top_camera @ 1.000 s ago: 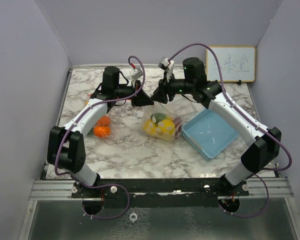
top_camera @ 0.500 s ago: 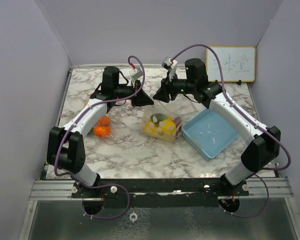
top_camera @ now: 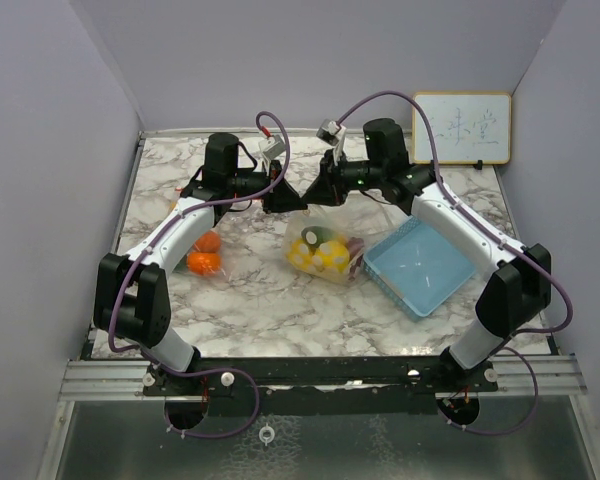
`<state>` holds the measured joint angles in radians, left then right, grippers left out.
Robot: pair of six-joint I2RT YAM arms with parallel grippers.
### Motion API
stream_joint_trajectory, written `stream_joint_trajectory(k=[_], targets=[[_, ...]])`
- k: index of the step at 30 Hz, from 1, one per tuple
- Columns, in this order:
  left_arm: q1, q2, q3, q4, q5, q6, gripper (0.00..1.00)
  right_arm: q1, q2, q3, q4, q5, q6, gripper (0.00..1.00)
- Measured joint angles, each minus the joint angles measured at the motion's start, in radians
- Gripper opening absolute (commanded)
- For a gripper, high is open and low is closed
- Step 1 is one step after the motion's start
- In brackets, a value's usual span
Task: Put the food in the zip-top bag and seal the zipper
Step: Zip the zipper food storage bag at the center of the board.
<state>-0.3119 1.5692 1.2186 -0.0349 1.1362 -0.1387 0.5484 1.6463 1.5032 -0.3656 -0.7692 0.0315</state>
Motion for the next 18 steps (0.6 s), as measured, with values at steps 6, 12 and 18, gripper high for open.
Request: stream_joint_trajectory(k=[6, 12, 18], targets=[[0.000, 0.000, 0.000, -0.011, -0.004, 0.011, 0.00, -0.014, 0.001, 0.000, -0.004, 0.014, 0.013, 0.02], [0.009, -0.003, 0.018, -0.049, -0.019, 0.045, 0.00, -0.057, -0.036, -0.047, -0.023, 0.058, 0.016, 0.02], [0.060, -0.024, 0.018, -0.064, -0.019, 0.051, 0.00, -0.075, -0.128, -0.120, -0.053, 0.101, -0.011, 0.02]])
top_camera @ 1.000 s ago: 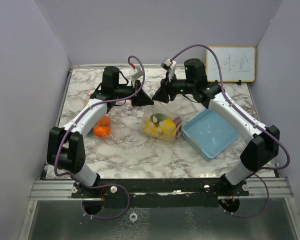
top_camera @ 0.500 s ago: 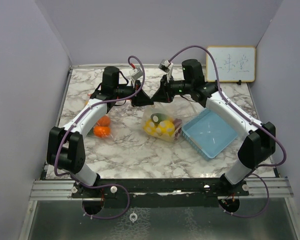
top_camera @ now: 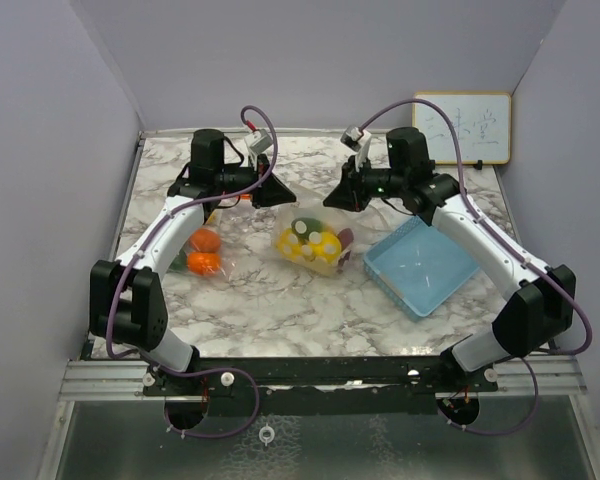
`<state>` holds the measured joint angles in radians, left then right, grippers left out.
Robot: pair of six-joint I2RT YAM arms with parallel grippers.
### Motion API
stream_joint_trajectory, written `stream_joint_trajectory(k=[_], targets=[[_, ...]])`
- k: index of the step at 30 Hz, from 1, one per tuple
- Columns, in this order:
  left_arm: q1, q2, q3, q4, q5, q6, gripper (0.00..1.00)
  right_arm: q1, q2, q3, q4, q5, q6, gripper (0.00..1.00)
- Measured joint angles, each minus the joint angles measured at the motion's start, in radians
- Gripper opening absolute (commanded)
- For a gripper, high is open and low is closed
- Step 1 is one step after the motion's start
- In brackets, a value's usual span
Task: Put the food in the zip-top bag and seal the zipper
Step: Zip the zipper food storage bag at the center of the board.
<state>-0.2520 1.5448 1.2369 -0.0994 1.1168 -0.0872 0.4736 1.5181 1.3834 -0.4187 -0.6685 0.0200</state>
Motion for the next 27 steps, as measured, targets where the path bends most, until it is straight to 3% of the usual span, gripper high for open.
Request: stream_joint_trajectory(k=[11, 27], targets=[[0.057, -0.005, 0.000, 0.000, -0.016, -0.008, 0.00, -0.009, -0.098, -0.069, -0.058, 0.114, -0.067, 0.02], [0.177, -0.005, 0.014, -0.008, -0.236, -0.084, 0.00, -0.019, -0.202, -0.179, -0.111, 0.417, -0.077, 0.04]])
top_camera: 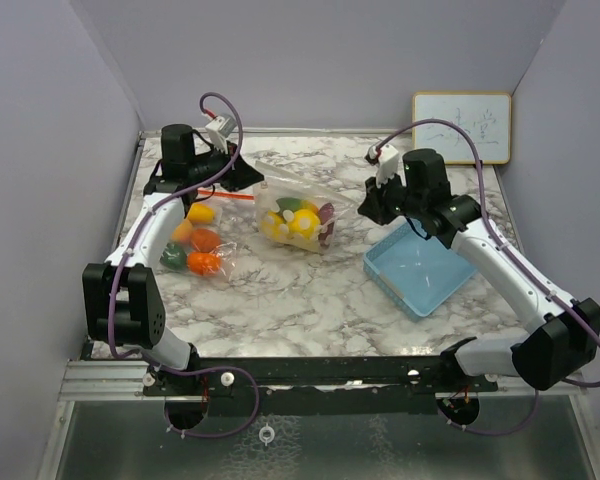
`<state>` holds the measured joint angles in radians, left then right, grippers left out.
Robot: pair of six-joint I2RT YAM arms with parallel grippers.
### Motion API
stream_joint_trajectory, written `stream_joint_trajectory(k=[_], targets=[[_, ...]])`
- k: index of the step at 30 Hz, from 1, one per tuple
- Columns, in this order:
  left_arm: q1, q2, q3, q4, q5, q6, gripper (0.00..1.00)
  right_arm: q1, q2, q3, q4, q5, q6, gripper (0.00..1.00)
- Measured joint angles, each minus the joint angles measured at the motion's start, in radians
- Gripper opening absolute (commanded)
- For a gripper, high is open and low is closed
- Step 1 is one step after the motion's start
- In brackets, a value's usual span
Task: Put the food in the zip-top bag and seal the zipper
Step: Zip the zipper food storage bag at the center of the board, then reset both arms
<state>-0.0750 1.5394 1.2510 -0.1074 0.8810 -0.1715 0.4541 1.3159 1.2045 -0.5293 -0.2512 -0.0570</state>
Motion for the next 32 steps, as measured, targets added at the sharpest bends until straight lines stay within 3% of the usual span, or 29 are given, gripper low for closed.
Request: stream_joint_trajectory(k=[1, 2, 3, 4, 5, 7, 9, 23, 32], targets=[[0.001, 0.000, 0.001, -0.001, -0.001, -0.009, 0.00, 0.000, -0.002, 0.000, -0.002, 0.003, 0.002, 0.16], [0.002, 0.001, 0.002, -0.003, -0.004, -0.016, 0.04, 0.000, -0.002, 0.000, -0.002, 0.008, 0.004, 0.41], [0.001, 0.002, 0.006, -0.008, -0.006, -0.021, 0.22, 0.000, -0.002, 0.000, -0.002, 0.011, 0.010, 0.57], [0.001, 0.007, 0.015, -0.024, -0.007, -0.026, 0.50, 0.000, -0.002, 0.000, -0.002, 0.021, 0.024, 0.73], [0.001, 0.013, 0.028, -0.037, -0.018, -0.023, 0.70, 0.000, -0.001, 0.002, -0.006, 0.041, 0.026, 0.85], [0.011, 0.029, 0.061, -0.064, -0.043, -0.026, 0.89, -0.007, -0.001, 0.013, -0.020, 0.085, 0.046, 0.99], [0.021, 0.044, 0.103, -0.105, -0.081, -0.034, 0.99, -0.011, 0.000, 0.031, -0.024, 0.120, 0.056, 1.00], [0.031, 0.049, 0.147, -0.280, -0.667, -0.211, 0.99, -0.016, 0.055, 0.146, -0.019, 0.224, 0.148, 1.00], [0.031, 0.049, 0.147, -0.292, -0.778, -0.231, 0.99, -0.016, 0.061, 0.149, -0.016, 0.248, 0.162, 1.00]])
